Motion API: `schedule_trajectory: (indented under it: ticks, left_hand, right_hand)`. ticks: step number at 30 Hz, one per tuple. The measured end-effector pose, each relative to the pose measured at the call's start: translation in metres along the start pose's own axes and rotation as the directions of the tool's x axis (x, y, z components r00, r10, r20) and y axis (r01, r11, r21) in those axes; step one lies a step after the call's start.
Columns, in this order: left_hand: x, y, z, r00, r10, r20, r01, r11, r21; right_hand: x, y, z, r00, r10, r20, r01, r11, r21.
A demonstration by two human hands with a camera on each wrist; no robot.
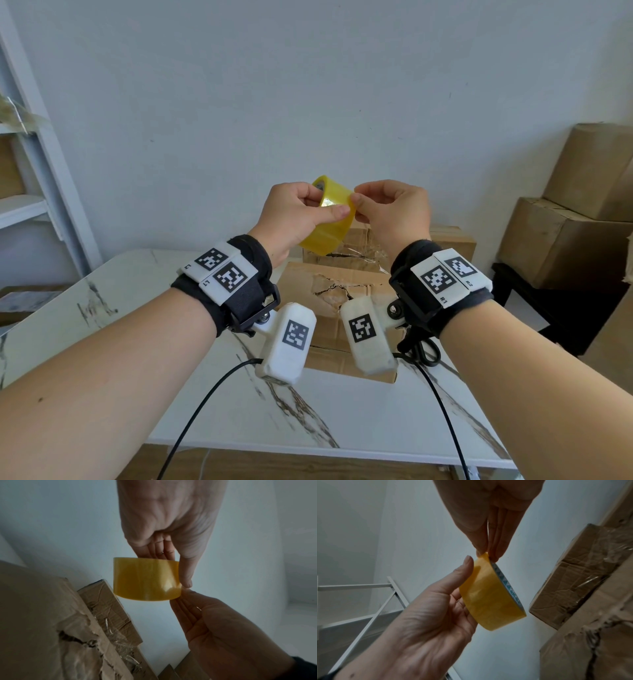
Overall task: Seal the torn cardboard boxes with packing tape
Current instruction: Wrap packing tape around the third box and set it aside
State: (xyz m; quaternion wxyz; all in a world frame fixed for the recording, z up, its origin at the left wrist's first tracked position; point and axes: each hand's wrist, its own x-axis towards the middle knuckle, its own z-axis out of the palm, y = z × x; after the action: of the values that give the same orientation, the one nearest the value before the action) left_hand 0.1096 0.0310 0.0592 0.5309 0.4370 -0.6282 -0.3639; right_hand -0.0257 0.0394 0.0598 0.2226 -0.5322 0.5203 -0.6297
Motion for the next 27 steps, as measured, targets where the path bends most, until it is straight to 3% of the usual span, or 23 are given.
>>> schedule_trajectory:
  ticks: [27]
  left_hand:
    - [-0.0060,0.0018,-0.0039,0.999,-0.028,0.015,0.029,0.998,-0.061]
  right_hand:
    - [-0.0047,-0.0010,0.0016,1.000,0.014,-0.016,-0.014,0.999,0.034]
